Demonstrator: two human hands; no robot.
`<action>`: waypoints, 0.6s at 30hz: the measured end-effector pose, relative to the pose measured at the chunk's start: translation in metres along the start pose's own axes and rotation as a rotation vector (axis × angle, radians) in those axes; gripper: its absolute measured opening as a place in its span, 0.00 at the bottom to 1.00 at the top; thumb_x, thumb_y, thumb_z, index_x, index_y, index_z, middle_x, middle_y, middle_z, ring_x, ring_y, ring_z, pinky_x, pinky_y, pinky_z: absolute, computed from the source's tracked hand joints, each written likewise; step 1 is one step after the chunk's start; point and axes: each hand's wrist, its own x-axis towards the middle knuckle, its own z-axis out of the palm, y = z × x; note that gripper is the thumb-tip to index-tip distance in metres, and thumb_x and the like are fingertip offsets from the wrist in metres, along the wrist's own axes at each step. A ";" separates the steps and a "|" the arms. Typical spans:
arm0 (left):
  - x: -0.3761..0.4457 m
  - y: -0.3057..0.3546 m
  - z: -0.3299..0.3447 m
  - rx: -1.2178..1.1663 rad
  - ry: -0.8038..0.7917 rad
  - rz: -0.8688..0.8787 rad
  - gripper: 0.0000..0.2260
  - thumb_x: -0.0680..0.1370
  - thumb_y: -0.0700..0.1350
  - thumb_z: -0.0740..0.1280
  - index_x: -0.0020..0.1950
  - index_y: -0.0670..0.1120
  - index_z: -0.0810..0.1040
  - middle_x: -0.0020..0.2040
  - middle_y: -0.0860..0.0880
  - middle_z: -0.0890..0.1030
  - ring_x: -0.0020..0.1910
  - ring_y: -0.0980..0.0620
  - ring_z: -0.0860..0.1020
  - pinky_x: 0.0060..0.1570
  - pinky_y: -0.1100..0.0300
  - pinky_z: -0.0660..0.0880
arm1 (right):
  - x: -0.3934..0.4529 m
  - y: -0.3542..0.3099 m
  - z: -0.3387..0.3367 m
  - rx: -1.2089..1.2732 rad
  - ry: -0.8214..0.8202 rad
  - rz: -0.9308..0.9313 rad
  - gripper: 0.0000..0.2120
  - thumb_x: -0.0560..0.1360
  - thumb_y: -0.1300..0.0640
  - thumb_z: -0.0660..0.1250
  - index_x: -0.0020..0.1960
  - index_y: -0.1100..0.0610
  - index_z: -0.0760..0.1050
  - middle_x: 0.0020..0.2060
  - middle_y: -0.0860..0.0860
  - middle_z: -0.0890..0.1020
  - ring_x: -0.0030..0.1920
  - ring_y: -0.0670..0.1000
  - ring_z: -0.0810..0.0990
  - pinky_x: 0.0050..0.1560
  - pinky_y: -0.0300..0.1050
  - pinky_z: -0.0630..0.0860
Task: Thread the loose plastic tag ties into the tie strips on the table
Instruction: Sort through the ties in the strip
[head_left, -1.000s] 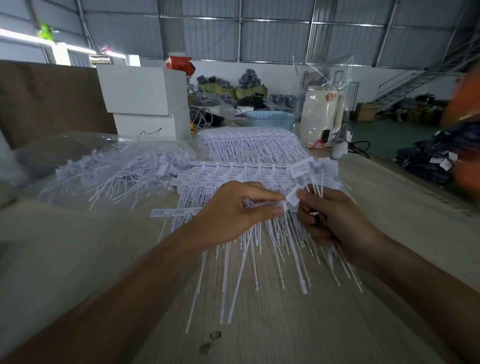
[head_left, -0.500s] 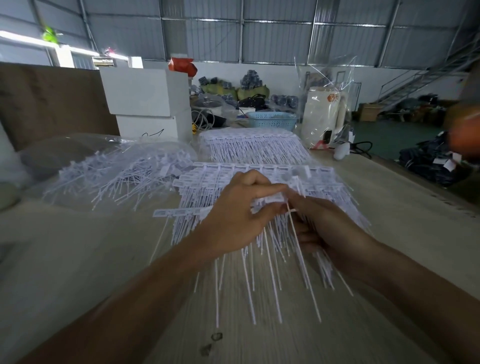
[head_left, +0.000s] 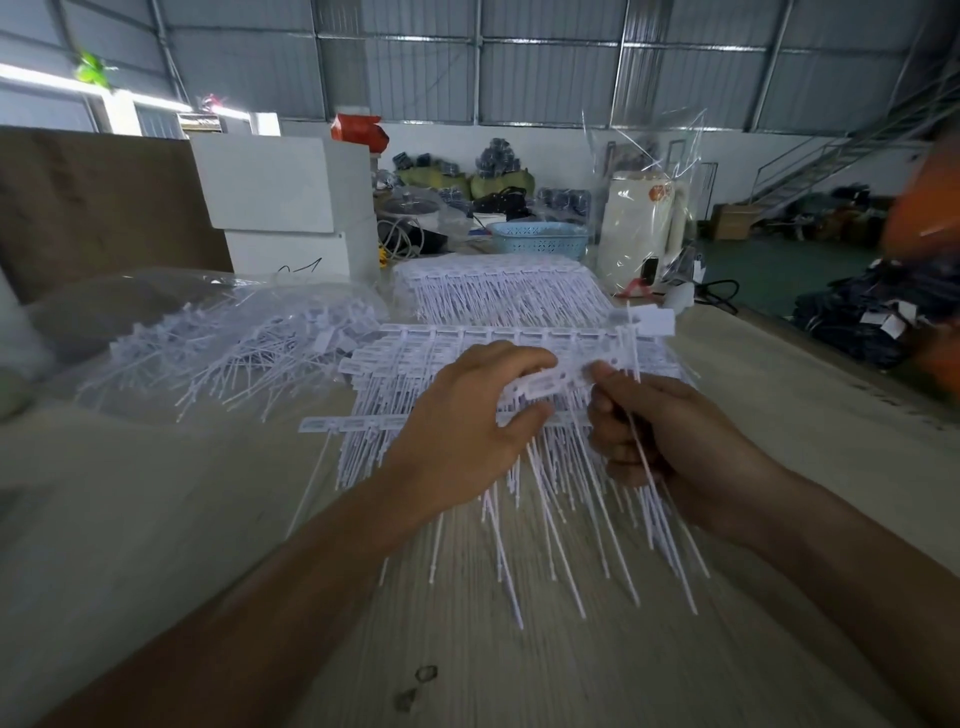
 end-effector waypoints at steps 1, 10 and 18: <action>0.000 0.000 0.001 0.031 0.012 0.013 0.14 0.77 0.46 0.72 0.63 0.50 0.79 0.54 0.55 0.80 0.55 0.55 0.76 0.55 0.60 0.71 | -0.001 0.001 0.002 0.009 -0.035 0.006 0.16 0.73 0.43 0.69 0.34 0.51 0.72 0.27 0.48 0.66 0.25 0.47 0.63 0.24 0.39 0.60; -0.001 0.007 0.000 0.117 0.034 0.160 0.12 0.81 0.44 0.62 0.58 0.42 0.82 0.46 0.46 0.84 0.46 0.45 0.79 0.45 0.49 0.77 | -0.007 -0.005 0.006 -0.340 0.026 -0.204 0.18 0.82 0.46 0.59 0.37 0.55 0.68 0.25 0.48 0.67 0.23 0.47 0.63 0.25 0.39 0.62; 0.003 0.003 -0.004 -0.184 -0.026 0.004 0.10 0.81 0.38 0.65 0.46 0.42 0.86 0.42 0.55 0.85 0.41 0.65 0.81 0.43 0.76 0.70 | -0.005 -0.004 0.004 -0.716 0.008 -0.484 0.15 0.82 0.49 0.56 0.37 0.51 0.65 0.25 0.42 0.69 0.26 0.41 0.66 0.30 0.30 0.63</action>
